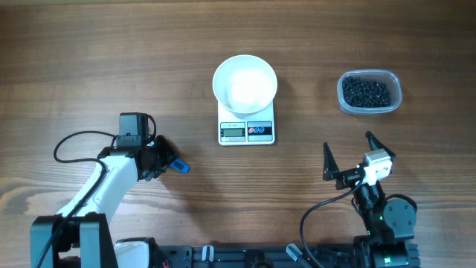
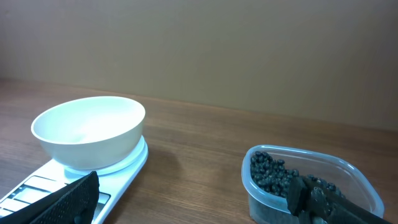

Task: Scoop item into bowl and weigh 150g on scale
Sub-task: 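Close the left gripper on the blue handle and lift the scoop, then bring the scoop toward the right gripper above the scale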

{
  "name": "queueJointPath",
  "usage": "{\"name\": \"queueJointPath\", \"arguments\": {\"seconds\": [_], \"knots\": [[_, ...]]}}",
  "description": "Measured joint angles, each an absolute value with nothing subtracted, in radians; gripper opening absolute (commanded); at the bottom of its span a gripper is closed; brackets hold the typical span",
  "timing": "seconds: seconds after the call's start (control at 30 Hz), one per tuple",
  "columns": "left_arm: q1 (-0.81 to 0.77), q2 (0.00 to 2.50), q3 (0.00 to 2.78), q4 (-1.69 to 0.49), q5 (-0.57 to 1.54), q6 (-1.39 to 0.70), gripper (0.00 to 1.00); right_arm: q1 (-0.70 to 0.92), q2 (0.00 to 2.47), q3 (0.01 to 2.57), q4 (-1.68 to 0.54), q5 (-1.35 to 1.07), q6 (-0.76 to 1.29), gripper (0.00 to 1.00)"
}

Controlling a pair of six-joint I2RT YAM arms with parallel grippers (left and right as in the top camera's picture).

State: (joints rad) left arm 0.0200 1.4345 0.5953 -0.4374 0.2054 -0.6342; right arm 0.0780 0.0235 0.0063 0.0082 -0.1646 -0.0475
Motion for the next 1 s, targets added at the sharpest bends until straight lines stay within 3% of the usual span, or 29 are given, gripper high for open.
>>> {"name": "queueJointPath", "arguments": {"seconds": [0.37, 0.4, 0.6, 0.73, 0.8, 0.93, 1.0], "knots": [[0.02, 1.442, 0.595, -0.429, 0.205, -0.634, 0.1, 0.078, 0.023, 0.006, 0.008, -0.165, -0.047, 1.0], [0.02, 1.442, 0.595, -0.429, 0.205, -0.634, 0.04, 0.078, 0.023, 0.006, 0.008, -0.165, -0.047, 1.0], [0.02, 1.419, 0.595, -0.421, 0.205, -0.635, 0.04, 0.078, 0.023, 0.006, 0.008, -0.165, -0.047, 1.0], [0.02, 1.266, 0.593, -0.418, 0.214, -0.635, 0.04, 0.078, 0.023, 0.006, 0.008, -0.165, -0.047, 1.0], [0.021, 1.165, 0.591, -0.411, 0.28, -0.636, 0.04, 0.078, 0.023, 0.006, 0.008, -0.165, -0.047, 1.0], [0.022, 0.854, 0.587, -0.286, 0.659, -0.685, 0.04, 0.078, 0.023, 0.006, 0.008, -0.165, -0.047, 1.0], [0.021, 0.756, 0.587, -0.252, 0.742, -0.743, 0.04, 0.078, 0.023, 0.006, 0.008, -0.165, -0.047, 1.0]]}}
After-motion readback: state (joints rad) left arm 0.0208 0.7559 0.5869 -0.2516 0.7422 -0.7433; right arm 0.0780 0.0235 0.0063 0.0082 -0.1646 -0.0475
